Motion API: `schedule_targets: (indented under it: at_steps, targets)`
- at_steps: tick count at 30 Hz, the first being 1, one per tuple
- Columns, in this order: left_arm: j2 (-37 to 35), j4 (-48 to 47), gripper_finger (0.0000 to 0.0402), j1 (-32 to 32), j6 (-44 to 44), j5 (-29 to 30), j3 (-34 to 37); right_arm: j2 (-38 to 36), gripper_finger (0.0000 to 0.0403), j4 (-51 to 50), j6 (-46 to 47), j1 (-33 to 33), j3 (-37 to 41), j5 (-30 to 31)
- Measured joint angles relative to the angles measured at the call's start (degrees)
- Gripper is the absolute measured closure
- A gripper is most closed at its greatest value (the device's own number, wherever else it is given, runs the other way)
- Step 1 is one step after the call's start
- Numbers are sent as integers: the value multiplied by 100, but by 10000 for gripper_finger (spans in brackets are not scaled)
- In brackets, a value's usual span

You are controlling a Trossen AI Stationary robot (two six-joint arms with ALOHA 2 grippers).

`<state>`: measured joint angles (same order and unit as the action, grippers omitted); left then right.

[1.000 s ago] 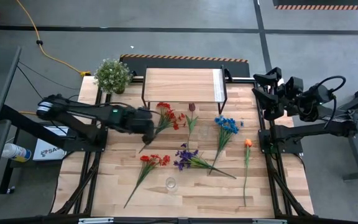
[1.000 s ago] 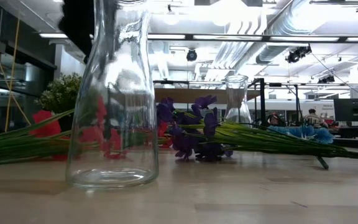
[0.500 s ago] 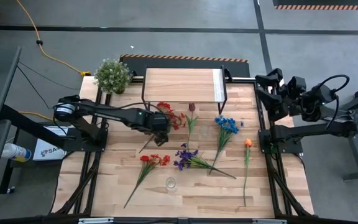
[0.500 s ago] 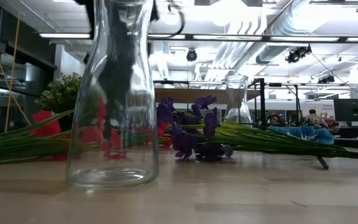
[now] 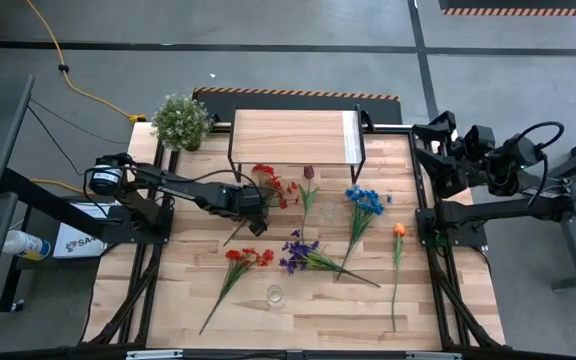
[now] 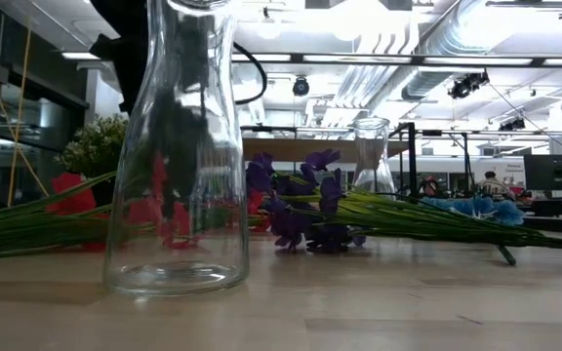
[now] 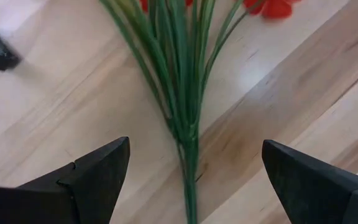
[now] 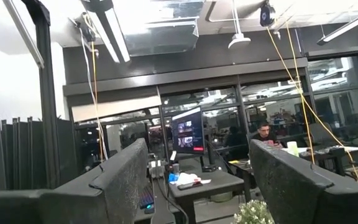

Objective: Pick and place flowers into a vace then onto a shelf
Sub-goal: Put the top orange flowers into the bottom transparent vase

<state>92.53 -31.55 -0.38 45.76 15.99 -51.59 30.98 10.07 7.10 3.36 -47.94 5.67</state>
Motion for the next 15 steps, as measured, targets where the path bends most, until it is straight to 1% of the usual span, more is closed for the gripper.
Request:
schedule_targets:
  at_steps: [4, 8, 11, 15]
  targets:
    - [2, 8, 5, 0, 0, -2, -7, 0, 132, 0, -5, 0, 2, 2]
    - [154, 39, 5, 0, -2, -34, -7, 2, 132, -33, -5, 0, 2, 7]
    - [369, 82, 5, 2, -8, -238, -6, 7, 132, -84, -5, 0, 2, 12]
    - [589, 172, 5, 3, -46, -350, -26, 13, 132, -121, 37, 0, 2, 11]
